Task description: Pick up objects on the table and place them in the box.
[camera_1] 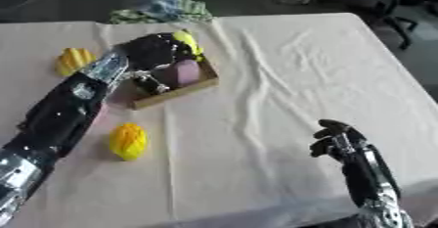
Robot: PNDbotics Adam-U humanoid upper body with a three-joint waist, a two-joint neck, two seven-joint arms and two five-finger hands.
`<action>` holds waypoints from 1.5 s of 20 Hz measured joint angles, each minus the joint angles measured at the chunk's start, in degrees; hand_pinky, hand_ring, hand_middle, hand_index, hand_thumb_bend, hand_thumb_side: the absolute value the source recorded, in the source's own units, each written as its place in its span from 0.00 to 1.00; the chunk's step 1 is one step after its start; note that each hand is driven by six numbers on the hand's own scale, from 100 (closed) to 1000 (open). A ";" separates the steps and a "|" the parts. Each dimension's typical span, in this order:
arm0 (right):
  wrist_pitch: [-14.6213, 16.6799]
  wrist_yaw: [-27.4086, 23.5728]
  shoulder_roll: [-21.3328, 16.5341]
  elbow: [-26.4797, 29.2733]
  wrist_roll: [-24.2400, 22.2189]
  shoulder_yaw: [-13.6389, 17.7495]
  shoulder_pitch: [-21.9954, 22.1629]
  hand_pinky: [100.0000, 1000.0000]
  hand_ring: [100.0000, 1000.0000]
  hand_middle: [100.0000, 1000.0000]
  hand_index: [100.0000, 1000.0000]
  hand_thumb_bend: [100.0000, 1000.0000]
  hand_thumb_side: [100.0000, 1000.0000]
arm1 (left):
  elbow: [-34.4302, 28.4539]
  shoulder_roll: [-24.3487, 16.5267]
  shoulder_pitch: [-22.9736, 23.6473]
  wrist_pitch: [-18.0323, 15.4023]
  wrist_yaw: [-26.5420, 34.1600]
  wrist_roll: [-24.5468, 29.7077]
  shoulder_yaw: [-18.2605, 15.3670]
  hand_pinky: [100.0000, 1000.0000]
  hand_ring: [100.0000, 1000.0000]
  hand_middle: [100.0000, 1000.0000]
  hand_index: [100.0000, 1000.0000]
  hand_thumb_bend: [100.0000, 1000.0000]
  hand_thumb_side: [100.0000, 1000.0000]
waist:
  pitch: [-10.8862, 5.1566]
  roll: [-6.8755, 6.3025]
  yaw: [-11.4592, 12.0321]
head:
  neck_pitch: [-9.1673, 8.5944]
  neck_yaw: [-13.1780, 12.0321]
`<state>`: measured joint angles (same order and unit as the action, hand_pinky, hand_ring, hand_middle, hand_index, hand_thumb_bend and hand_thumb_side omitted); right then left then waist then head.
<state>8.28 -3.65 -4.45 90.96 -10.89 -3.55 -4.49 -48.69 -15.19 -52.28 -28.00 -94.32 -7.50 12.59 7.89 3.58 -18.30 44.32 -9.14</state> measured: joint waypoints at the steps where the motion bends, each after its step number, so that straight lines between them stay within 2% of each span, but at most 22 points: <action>1: -0.02 0.01 0.00 0.00 -0.02 0.00 0.00 0.46 0.48 0.51 0.71 0.00 0.67 | -0.54 -0.02 -0.22 -0.02 0.05 -0.38 0.06 0.83 0.77 0.82 0.94 0.52 0.25 | 0.00 0.00 0.01 | 0.00 0.00; 4: -0.05 0.06 0.00 0.00 -0.05 0.02 0.00 0.46 0.48 0.51 0.71 0.00 0.67 | -2.74 -0.73 -0.90 -0.45 1.21 -1.33 0.35 0.83 0.76 0.80 0.92 0.44 0.20 | 0.00 0.00 0.34 | 0.00 0.12; 5: -0.05 0.10 0.00 0.00 -0.05 0.04 -0.02 0.46 0.48 0.51 0.71 0.00 0.66 | -3.70 -1.38 -1.22 -0.70 2.37 -1.44 0.37 0.80 0.73 0.76 0.90 0.28 0.16 | 0.00 -0.02 0.58 | 0.00 0.27; 6: -0.03 0.21 -0.02 0.00 -0.01 0.14 -0.01 0.46 0.48 0.51 0.71 0.00 0.66 | -4.62 -2.15 -1.58 -1.12 4.09 -1.14 0.37 0.79 0.72 0.74 0.89 0.24 0.15 | 0.00 -0.03 0.89 | 0.00 0.44; 8: 0.02 0.47 -0.18 0.00 0.14 0.47 -0.01 0.46 0.48 0.51 0.71 0.00 0.68 | -6.84 -4.55 -2.35 -2.50 9.32 0.86 0.63 0.79 0.71 0.73 0.88 0.17 0.15 | 0.00 -0.13 1.60 | 0.00 0.98; 10: 0.06 0.75 -0.63 0.02 0.47 0.89 -0.01 0.46 0.48 0.51 0.71 0.00 0.66 | -9.40 -7.97 -2.84 -3.79 15.71 4.66 1.12 0.78 0.70 0.71 0.87 0.11 0.15 | 0.00 -0.88 2.40 | 0.00 1.68; 13: 0.05 1.18 -1.64 0.03 1.16 1.61 0.04 0.46 0.48 0.51 0.71 0.00 0.67 | -13.48 -14.35 -2.94 -5.93 27.49 13.03 2.59 0.79 0.71 0.73 0.87 0.12 0.19 | 0.00 -2.64 3.62 | 0.00 2.70; 16: 0.04 1.53 -2.57 0.07 1.68 1.99 0.12 0.46 0.48 0.51 0.71 0.00 0.68 | -18.13 -21.62 -1.18 -7.29 38.76 23.05 4.73 0.80 0.74 0.76 0.89 0.17 0.23 | 0.00 -3.13 4.45 | 0.00 3.38; 18: 0.03 1.61 -3.07 0.07 1.90 2.15 0.30 0.46 0.48 0.51 0.71 0.00 0.68 | -21.22 -26.13 1.11 -7.88 44.79 30.13 6.54 0.82 0.76 0.78 0.90 0.24 0.27 | 0.00 -3.52 4.68 | 0.00 3.72; 19: 0.01 1.70 -3.31 0.07 2.01 2.16 0.39 0.46 0.48 0.51 0.71 0.00 0.68 | -22.54 -27.96 2.10 -8.01 47.13 33.64 7.46 0.82 0.78 0.80 0.90 0.26 0.35 | 0.00 -3.72 4.73 | 0.00 3.81; 20: 0.02 1.78 -3.51 0.07 2.10 2.18 0.48 0.46 0.48 0.51 0.71 0.00 0.68 | -23.67 -29.44 2.99 -7.23 49.10 36.19 8.31 0.82 0.78 0.80 0.90 0.27 0.39 | 0.00 -3.77 4.85 | 0.00 3.87; 22: 0.03 1.92 -3.75 0.07 2.14 2.17 0.49 0.46 0.48 0.51 0.71 0.00 0.68 | -25.15 -31.39 4.32 -4.25 51.92 39.17 9.67 0.82 0.78 0.80 0.90 0.31 0.43 | 0.00 -3.77 4.99 | 0.00 4.01; 23: 0.03 1.98 -3.90 0.07 2.14 2.17 0.49 0.46 0.48 0.51 0.71 0.00 0.68 | -25.44 -31.88 4.79 -3.06 52.88 40.36 10.22 0.82 0.78 0.80 0.90 0.33 0.49 | 0.00 -3.77 4.99 | 0.00 4.05; 25: 0.03 2.02 -3.94 0.07 2.14 2.17 0.50 0.46 0.48 0.51 0.71 0.00 0.68 | -25.53 -32.18 5.32 -1.30 53.95 42.12 11.19 0.82 0.78 0.80 0.90 0.35 0.53 | 0.00 -3.77 4.99 | 0.00 4.09; 30: 0.04 2.03 -3.96 0.07 2.13 2.15 0.51 0.46 0.48 0.51 0.71 0.00 0.68 | -24.62 -32.18 5.80 0.30 53.89 43.72 13.56 0.83 0.80 0.82 0.90 0.47 0.62 | 0.00 -3.77 4.93 | 0.00 4.10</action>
<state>8.31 -1.61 -8.40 91.03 -8.76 -1.39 -3.98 -73.32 -47.37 -46.48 -27.70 -40.43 36.21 26.15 7.89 -0.20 -13.37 44.32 -5.04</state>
